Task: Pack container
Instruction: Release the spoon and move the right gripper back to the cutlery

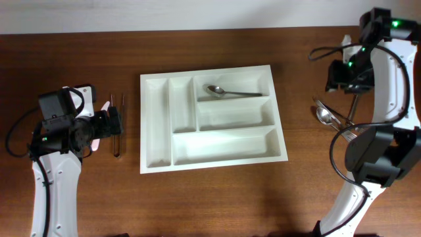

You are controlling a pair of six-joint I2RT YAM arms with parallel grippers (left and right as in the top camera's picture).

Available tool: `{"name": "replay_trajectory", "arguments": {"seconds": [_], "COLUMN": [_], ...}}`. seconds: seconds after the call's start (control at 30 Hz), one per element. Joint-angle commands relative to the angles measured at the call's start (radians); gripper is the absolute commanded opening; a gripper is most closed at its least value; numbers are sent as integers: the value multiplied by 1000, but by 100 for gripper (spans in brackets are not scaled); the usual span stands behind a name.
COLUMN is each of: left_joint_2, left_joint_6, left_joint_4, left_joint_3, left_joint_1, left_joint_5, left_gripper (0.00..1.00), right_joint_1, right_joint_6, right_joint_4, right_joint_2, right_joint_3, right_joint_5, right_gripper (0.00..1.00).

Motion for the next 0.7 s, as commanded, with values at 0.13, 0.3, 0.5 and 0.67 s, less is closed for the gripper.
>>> {"name": "replay_trajectory", "arguments": {"seconds": [0.13, 0.3, 0.5, 0.67], "left_joint_2": [5, 5, 5, 5], "left_joint_6": [16, 16, 16, 16], "left_joint_4": [-2, -2, -2, -2], "left_joint_3": [22, 22, 22, 22], "left_joint_1": [5, 5, 5, 5], "left_joint_5": [-7, -7, -7, -7], "left_gripper": [99, 99, 99, 99], "right_joint_1": [60, 80, 104, 151], "right_joint_6": [83, 140, 161, 161], "right_joint_4": [103, 172, 258, 304], "right_joint_2": [13, 13, 13, 13], "right_joint_3": [-223, -339, -405, -437], "right_joint_5": [125, 310, 342, 343], "right_gripper": [48, 44, 40, 41]}}
